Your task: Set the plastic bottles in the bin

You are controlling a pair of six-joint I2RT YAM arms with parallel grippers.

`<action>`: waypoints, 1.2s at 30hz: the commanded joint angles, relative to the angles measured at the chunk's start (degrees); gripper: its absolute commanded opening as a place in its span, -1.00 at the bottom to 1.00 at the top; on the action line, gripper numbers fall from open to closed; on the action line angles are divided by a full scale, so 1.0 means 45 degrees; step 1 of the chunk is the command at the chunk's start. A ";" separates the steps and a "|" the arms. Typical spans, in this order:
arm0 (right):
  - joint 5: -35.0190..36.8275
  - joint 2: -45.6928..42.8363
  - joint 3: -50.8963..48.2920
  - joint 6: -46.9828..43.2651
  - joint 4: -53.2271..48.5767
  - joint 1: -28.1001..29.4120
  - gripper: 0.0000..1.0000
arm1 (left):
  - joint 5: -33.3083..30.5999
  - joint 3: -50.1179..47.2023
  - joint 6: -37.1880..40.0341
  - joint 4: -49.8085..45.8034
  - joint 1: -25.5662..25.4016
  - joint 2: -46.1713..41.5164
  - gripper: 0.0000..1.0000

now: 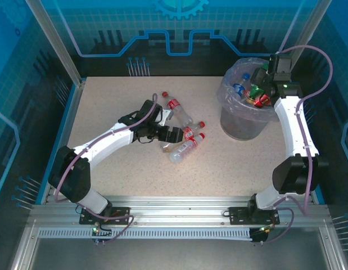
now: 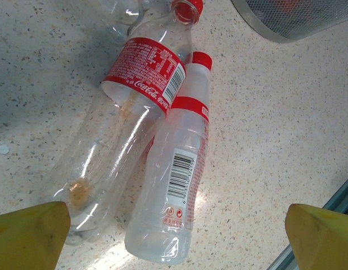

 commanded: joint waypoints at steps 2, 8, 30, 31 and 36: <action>-0.0237 0.0755 -0.0300 0.0590 0.0071 -0.0270 0.24 | -0.0235 0.0471 0.0365 -0.0335 -0.0138 0.0193 0.98; -0.0157 0.0883 -0.0271 0.0618 0.0045 -0.0135 0.56 | -0.0264 0.0471 0.0442 -0.0403 -0.0174 0.0246 0.98; -0.1562 -0.1650 0.0935 -0.0765 -0.1412 0.0127 0.68 | -0.0357 0.1001 0.1660 -0.1945 -0.1039 0.0529 0.85; -0.1813 -0.1882 0.0827 -0.0826 -0.1522 0.0117 0.69 | -0.0437 0.1024 0.1774 -0.2100 -0.1148 0.0546 0.85; -0.3368 -0.3368 -0.0581 -0.0467 -0.1422 0.0134 0.70 | -0.0886 0.1011 0.2013 -0.2336 -0.1557 0.0902 0.83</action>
